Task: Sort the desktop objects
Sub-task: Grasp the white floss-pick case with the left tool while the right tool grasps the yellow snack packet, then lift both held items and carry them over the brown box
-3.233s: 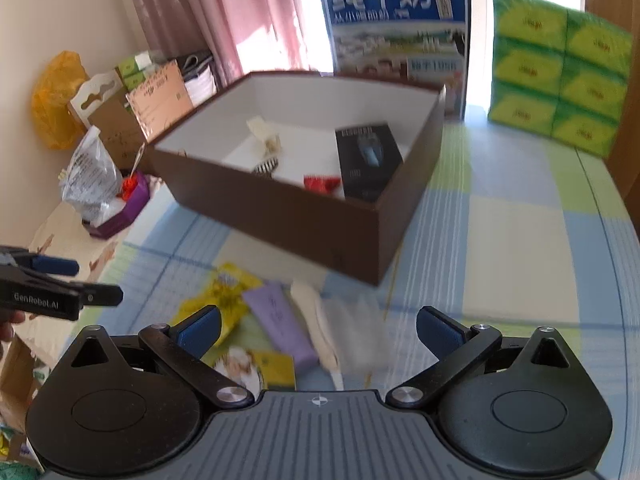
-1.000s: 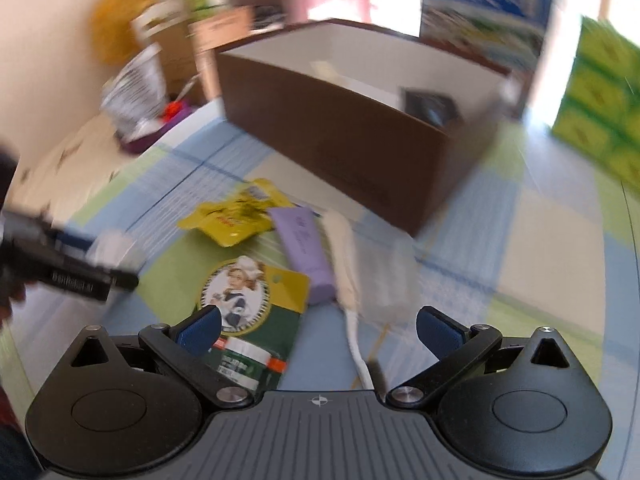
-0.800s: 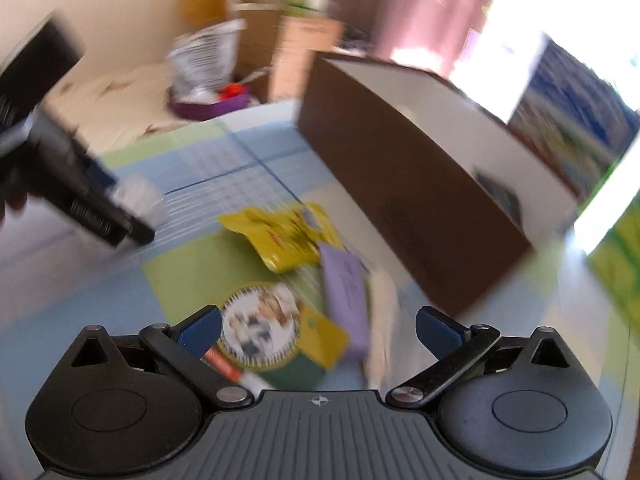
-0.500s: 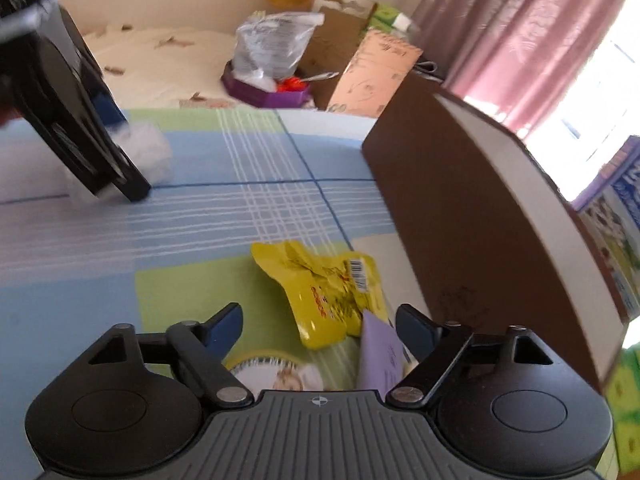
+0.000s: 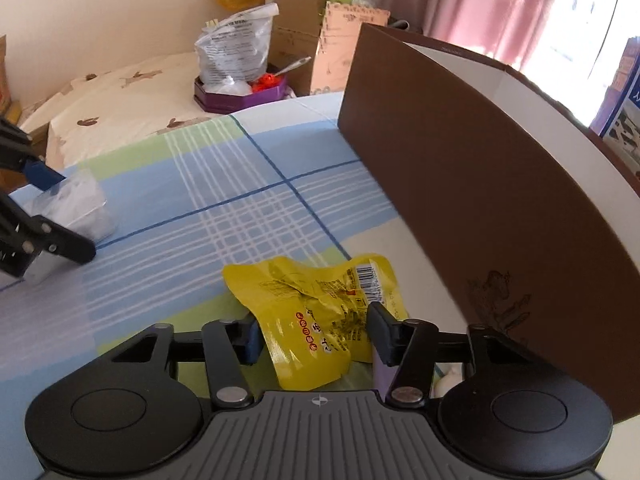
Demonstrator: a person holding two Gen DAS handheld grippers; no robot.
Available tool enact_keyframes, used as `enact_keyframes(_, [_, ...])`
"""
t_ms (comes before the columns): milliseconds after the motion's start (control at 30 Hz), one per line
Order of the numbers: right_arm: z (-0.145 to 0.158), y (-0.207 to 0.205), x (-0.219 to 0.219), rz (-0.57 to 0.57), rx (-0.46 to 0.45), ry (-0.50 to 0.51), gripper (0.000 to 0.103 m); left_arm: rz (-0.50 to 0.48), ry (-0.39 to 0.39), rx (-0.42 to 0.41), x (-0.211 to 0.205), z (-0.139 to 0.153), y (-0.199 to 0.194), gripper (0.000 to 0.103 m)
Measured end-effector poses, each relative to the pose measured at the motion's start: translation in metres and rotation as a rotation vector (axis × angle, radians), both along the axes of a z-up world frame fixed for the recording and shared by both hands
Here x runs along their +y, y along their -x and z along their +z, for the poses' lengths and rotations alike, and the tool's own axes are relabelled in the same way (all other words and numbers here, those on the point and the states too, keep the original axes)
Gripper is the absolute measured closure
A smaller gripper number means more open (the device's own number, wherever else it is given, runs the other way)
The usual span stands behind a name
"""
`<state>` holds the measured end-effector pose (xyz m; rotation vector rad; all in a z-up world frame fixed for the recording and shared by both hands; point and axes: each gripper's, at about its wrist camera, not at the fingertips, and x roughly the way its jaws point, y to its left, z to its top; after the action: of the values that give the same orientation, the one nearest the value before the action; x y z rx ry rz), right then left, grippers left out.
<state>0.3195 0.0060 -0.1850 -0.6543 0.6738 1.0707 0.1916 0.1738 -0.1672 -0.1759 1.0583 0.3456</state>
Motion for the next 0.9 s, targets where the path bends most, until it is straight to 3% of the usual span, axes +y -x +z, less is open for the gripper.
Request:
enact_keyframes(133, [0.012,0.001,-0.004,-0.019,-0.002,-0.024,0.078,-0.009,0.000,-0.001,0.000,-0.001,-0.001,0.048])
enact_keyframes(333, [0.043,-0.017,-0.023,-0.169,0.184,-0.173,0.083,-0.016,-0.002,-0.006,0.001,-0.001,-0.002,0.048])
enact_keyframes(433, [0.056,-0.028,-0.041,-0.260,0.352,-0.280,0.092,-0.020,-0.004,-0.008,0.001,-0.001,-0.002,0.048])
enact_keyframes(633, [0.058,-0.041,-0.072,-0.410,0.510,-0.356,0.096,-0.022,-0.006,-0.010,0.001,-0.001,-0.002,0.048])
enact_keyframes(700, [0.060,-0.044,-0.080,-0.424,0.534,-0.367,0.096,-0.023,-0.006,-0.011,0.001,-0.001,-0.002,0.048])
enact_keyframes(833, [0.065,-0.046,-0.078,-0.415,0.487,-0.339,0.096,-0.029,-0.006,-0.012,0.002,-0.002,-0.002,0.048])
enact_keyframes(900, [0.066,-0.050,-0.077,-0.431,0.512,-0.349,0.101,-0.032,-0.005,-0.012,0.002,-0.001,-0.002,0.048])
